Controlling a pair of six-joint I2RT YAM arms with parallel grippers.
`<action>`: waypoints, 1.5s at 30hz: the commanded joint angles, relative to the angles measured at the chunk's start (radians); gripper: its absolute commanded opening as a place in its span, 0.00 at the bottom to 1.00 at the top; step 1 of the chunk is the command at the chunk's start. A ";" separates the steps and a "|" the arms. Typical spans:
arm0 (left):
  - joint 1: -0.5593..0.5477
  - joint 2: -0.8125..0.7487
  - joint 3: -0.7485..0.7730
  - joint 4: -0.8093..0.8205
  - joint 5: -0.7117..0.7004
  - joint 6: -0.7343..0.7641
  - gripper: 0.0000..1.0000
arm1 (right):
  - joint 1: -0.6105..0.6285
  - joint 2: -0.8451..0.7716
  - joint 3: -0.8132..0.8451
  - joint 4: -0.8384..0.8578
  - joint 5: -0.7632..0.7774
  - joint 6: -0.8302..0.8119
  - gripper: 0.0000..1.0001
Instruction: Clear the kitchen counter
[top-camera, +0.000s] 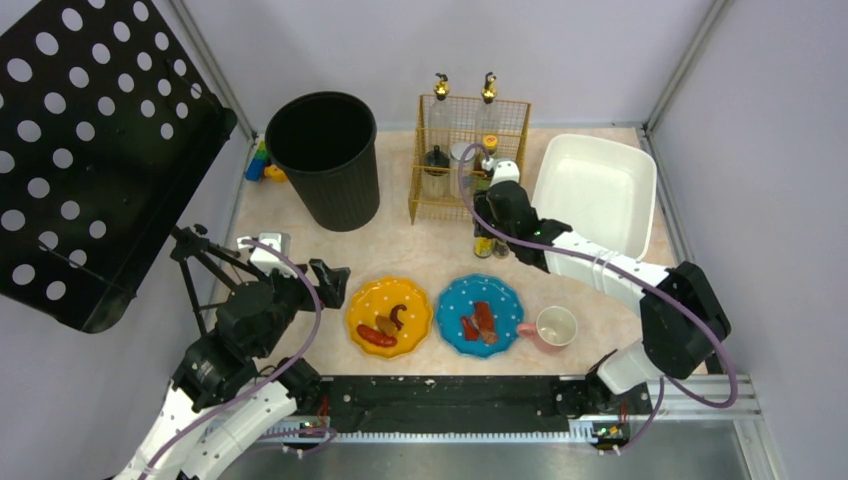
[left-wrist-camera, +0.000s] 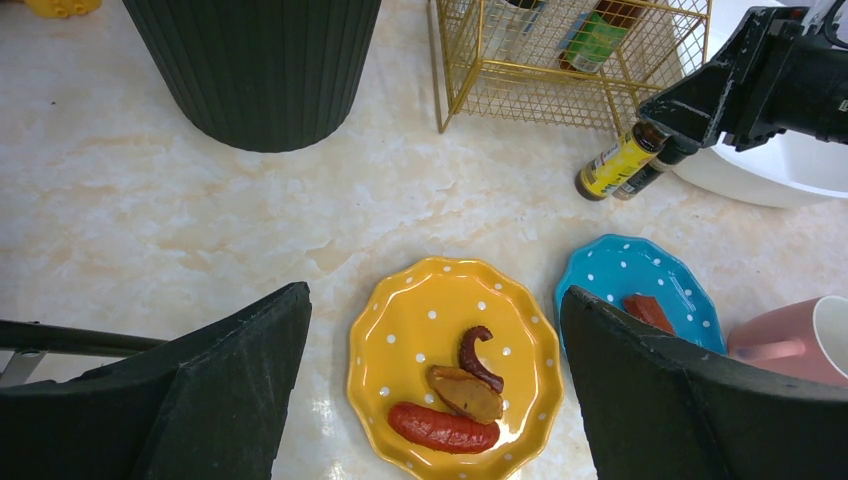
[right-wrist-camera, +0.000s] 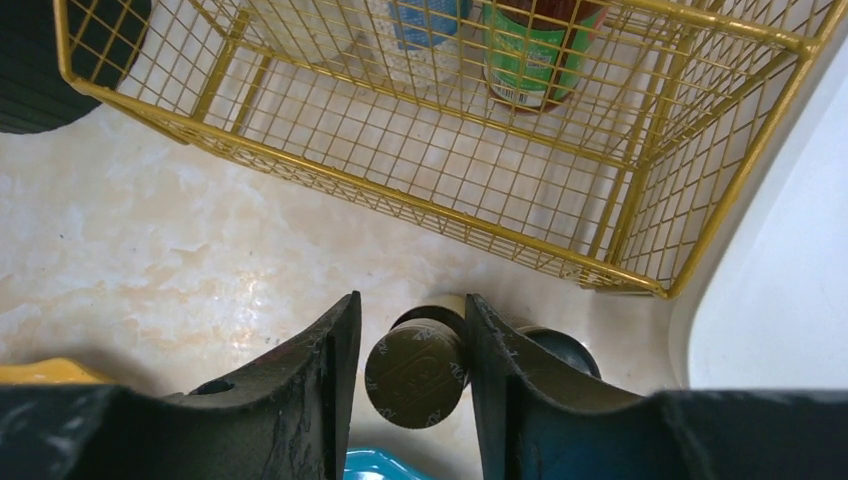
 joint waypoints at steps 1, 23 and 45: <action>0.005 0.006 -0.002 0.023 0.010 0.005 0.99 | 0.006 0.023 0.019 0.035 0.000 0.008 0.38; 0.005 0.005 -0.002 0.022 0.006 0.004 0.99 | 0.140 -0.068 0.280 -0.067 0.056 -0.079 0.00; 0.005 0.009 0.004 0.020 0.010 0.010 0.29 | 0.123 0.275 0.709 -0.050 0.129 -0.214 0.00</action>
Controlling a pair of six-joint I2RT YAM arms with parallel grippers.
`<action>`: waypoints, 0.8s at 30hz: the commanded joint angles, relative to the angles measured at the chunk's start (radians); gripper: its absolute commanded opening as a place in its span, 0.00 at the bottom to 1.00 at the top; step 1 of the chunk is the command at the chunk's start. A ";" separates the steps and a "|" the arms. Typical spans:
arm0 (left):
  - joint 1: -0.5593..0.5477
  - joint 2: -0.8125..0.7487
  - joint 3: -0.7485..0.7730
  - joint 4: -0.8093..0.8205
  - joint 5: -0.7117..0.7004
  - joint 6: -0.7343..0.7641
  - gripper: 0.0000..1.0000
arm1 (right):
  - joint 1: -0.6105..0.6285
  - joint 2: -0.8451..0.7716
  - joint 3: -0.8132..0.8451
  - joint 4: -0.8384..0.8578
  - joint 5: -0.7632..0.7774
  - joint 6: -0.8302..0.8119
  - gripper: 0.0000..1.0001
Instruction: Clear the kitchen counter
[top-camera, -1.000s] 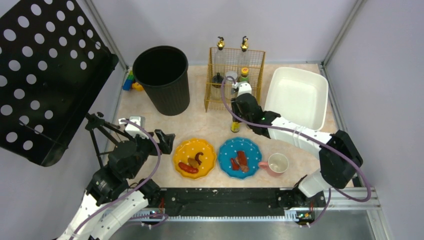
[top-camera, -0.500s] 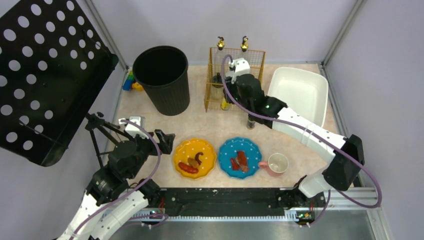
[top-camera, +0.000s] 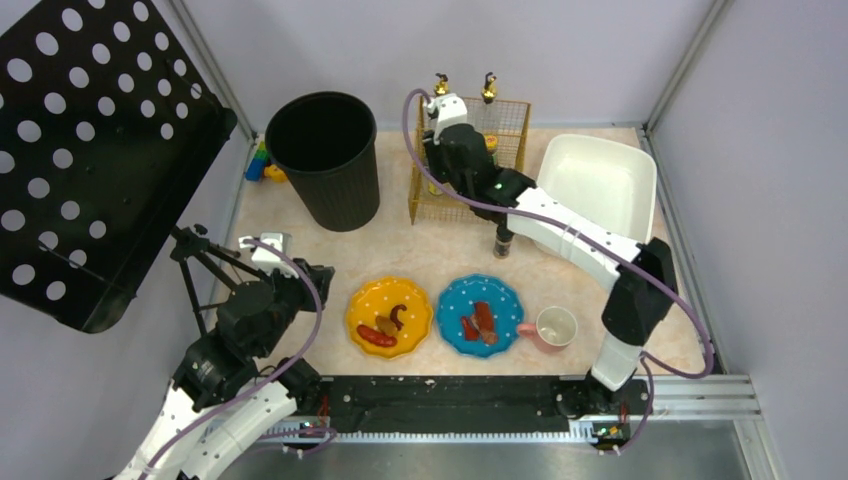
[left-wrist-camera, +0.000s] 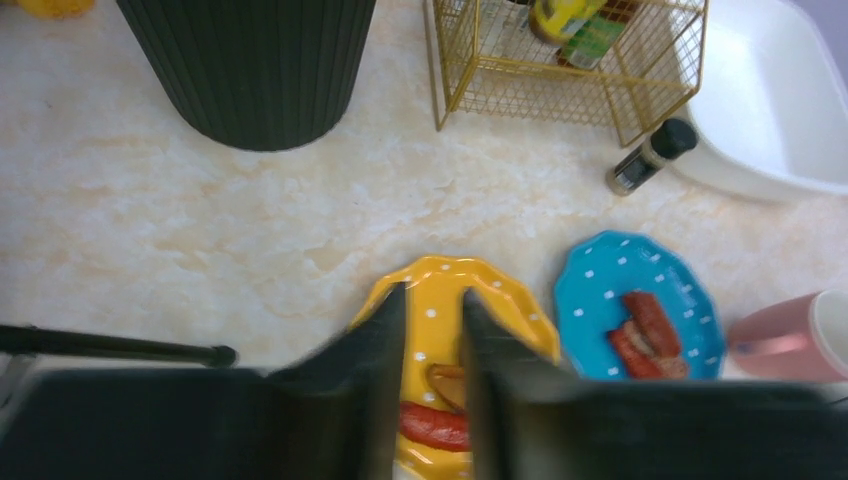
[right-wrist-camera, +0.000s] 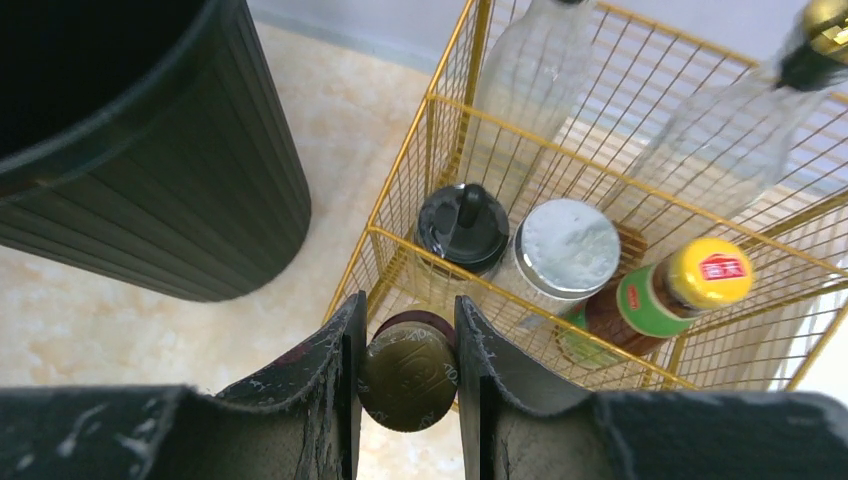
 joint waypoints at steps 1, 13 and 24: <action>0.004 0.003 0.005 0.018 -0.003 0.011 0.11 | -0.011 0.055 0.079 0.082 0.021 -0.017 0.00; 0.004 -0.255 -0.001 0.015 -0.169 -0.019 0.00 | -0.024 0.167 0.088 0.123 -0.023 0.012 0.00; 0.004 -0.312 -0.003 0.006 -0.226 -0.041 0.09 | -0.023 0.241 0.095 0.125 -0.062 0.054 0.00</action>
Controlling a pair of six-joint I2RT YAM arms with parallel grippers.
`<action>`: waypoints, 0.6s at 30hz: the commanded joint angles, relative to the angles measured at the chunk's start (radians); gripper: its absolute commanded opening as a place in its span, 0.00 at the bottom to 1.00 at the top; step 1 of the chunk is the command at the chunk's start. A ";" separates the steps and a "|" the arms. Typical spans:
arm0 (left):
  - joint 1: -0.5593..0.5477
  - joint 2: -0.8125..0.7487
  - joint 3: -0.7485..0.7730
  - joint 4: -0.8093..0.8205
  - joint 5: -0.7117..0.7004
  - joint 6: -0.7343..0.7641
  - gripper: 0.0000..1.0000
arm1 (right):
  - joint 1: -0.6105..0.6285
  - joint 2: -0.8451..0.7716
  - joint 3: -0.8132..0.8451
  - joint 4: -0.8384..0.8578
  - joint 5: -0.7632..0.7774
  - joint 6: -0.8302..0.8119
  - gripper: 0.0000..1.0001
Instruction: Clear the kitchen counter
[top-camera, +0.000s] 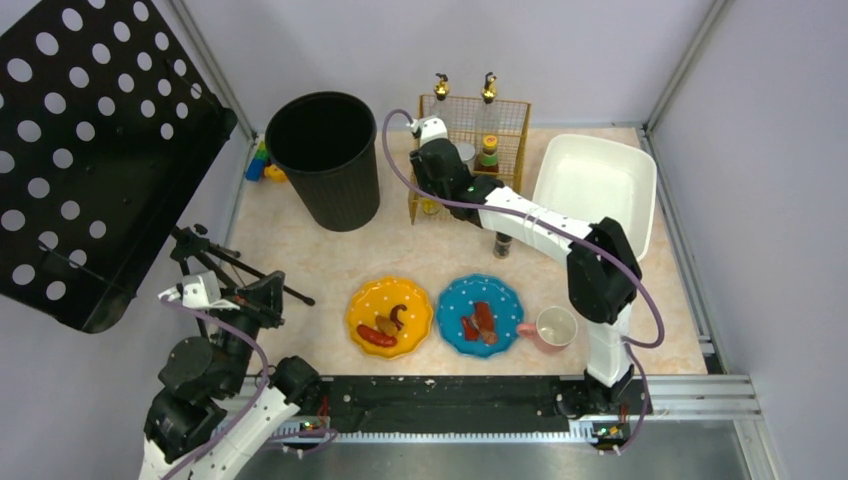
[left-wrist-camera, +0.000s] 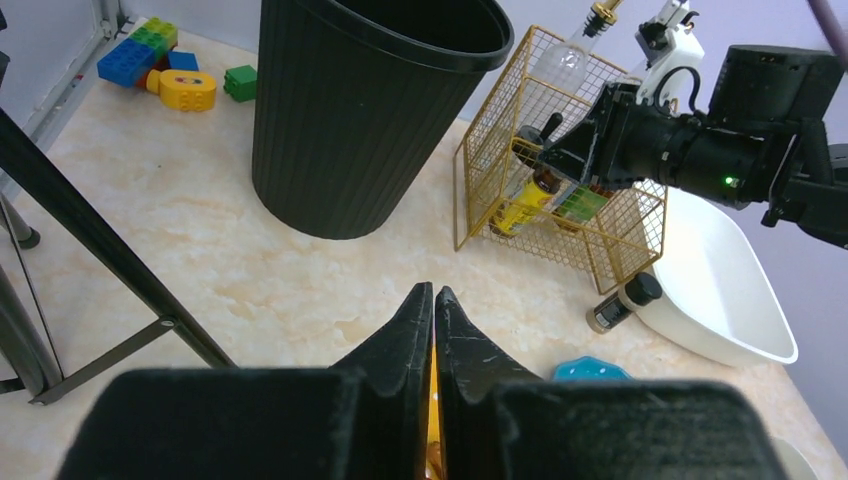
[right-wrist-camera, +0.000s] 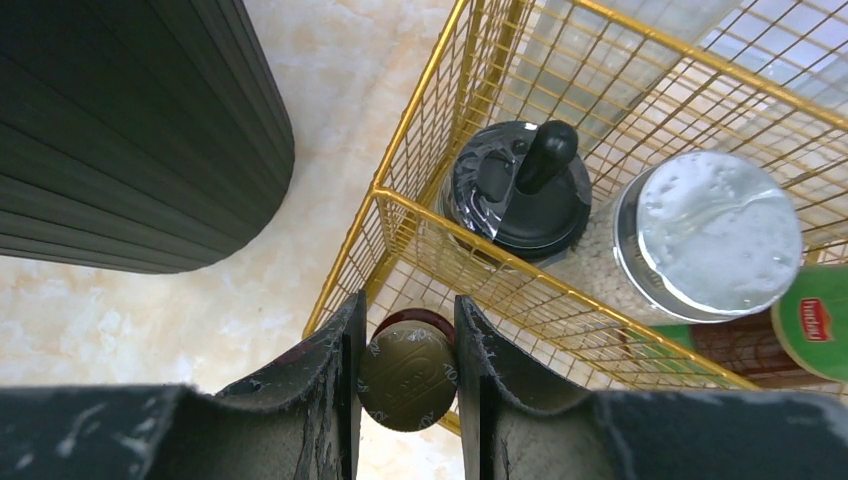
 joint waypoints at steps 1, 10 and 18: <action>0.004 0.008 -0.001 0.015 -0.024 -0.014 0.12 | -0.004 0.023 0.074 0.086 -0.021 0.029 0.00; 0.004 0.006 -0.004 0.016 -0.022 -0.019 0.36 | -0.004 0.057 0.052 0.091 -0.026 0.055 0.00; 0.004 0.006 -0.006 0.017 -0.020 -0.021 0.66 | -0.003 0.056 0.022 0.111 -0.019 0.067 0.07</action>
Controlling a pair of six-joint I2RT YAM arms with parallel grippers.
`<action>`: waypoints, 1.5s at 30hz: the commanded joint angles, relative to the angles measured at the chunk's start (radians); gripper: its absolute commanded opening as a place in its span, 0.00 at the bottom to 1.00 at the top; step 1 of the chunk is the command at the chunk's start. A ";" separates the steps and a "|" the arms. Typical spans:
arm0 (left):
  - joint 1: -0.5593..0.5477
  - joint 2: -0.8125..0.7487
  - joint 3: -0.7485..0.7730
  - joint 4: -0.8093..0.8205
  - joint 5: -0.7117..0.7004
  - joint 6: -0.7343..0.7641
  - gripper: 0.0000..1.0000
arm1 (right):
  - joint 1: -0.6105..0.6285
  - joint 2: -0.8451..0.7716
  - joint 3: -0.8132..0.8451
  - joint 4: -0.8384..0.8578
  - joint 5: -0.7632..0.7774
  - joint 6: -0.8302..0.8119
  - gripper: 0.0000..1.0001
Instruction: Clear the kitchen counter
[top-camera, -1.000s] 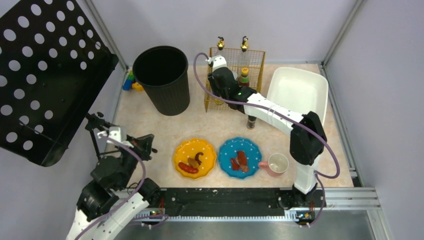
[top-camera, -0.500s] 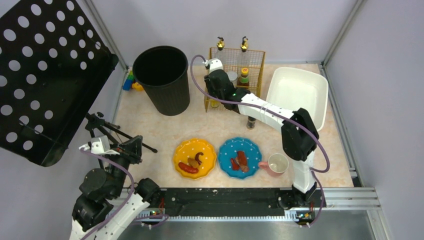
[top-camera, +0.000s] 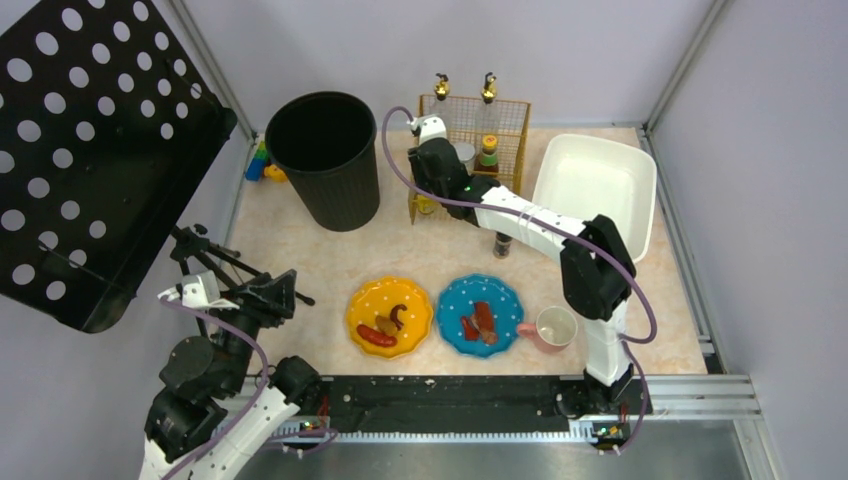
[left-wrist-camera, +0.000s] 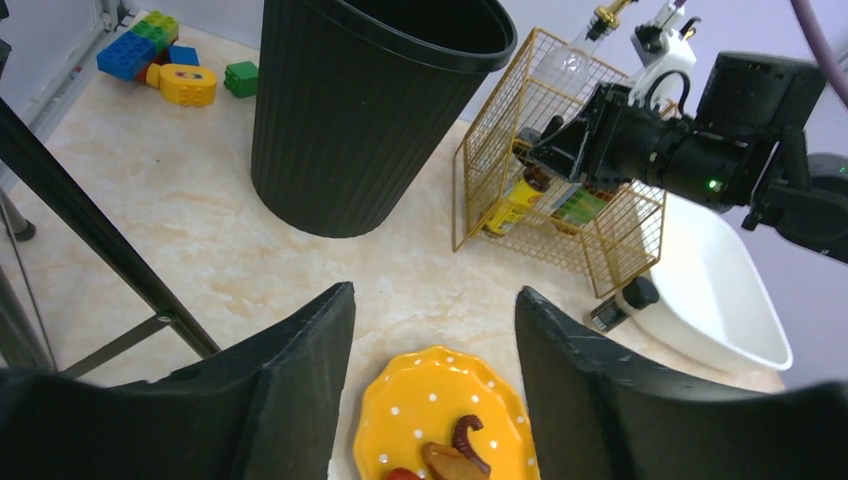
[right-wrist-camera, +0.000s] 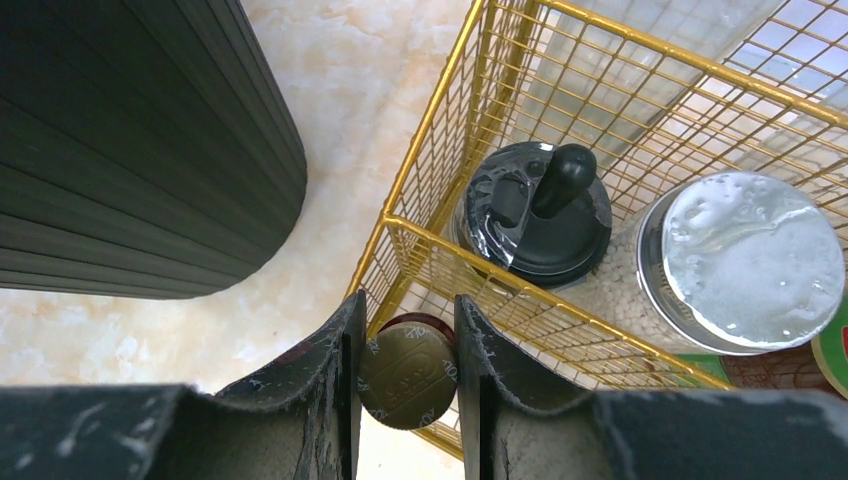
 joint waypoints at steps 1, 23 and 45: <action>0.004 0.006 -0.003 0.017 -0.010 -0.003 0.68 | -0.001 0.009 0.003 0.068 -0.009 0.036 0.12; 0.004 0.047 -0.008 0.020 -0.004 -0.009 0.99 | -0.001 -0.363 -0.162 0.010 0.058 0.001 0.73; 0.005 0.244 -0.014 0.058 0.230 0.049 0.99 | -0.134 -0.787 -0.706 -0.225 0.075 0.164 0.81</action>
